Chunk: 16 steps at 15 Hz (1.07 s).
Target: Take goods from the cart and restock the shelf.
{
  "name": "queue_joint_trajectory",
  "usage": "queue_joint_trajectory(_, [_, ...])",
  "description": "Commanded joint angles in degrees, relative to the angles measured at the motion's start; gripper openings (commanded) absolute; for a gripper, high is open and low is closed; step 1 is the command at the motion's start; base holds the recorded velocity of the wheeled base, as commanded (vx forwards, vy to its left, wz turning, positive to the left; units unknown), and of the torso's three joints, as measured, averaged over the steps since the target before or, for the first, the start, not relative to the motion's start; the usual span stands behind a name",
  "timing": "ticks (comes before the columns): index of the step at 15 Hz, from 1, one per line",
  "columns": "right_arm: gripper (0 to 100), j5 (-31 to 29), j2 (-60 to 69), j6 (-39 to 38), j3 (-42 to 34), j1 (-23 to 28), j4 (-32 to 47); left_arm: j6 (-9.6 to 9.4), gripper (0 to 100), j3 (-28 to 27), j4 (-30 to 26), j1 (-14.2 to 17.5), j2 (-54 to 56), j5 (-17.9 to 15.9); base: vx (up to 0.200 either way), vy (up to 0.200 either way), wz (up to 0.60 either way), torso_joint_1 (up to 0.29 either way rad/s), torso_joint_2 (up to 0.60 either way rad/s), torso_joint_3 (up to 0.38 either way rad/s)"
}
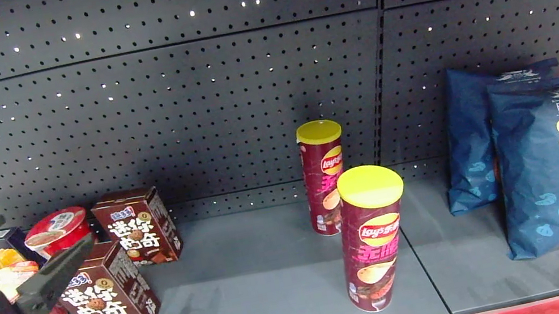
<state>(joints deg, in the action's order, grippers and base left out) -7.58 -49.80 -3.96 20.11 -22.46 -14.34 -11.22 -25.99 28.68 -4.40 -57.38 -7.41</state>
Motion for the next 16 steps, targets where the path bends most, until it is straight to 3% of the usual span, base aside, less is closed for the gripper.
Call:
queue_joint_trajectory(1, [100, -0.1, -10.4, 0.0, 2.6, -2.1, -2.9, 1.81, 100, 4.4, -0.1, 6.8, 8.6, 0.6, 0.000, 0.000, 0.00, 0.000, 0.00, 0.000])
queue_joint_trajectory(2, [100, -0.1, -12.8, 0.0, 3.4, -2.7, -3.6, 2.87, 100, 5.2, -0.1, 8.3, 10.4, 1.8, 0.000, 0.000, 0.00, 0.000, 0.00, 0.000])
queue_joint_trajectory(5, [100, 0.5, -20.1, 0.2, 5.8, -5.0, -4.4, 4.98, 100, 8.6, -0.2, 8.5, 15.3, 4.8, 0.000, 0.000, 0.00, 0.000, 0.00, 0.000])
queue_joint_trajectory(16, [100, 0.0, -39.8, 0.4, 16.8, -11.7, -6.8, 5.06, 100, 13.8, -0.2, 8.6, 19.0, 6.0, 0.000, 0.000, 0.00, 0.000, 0.00, 0.000])
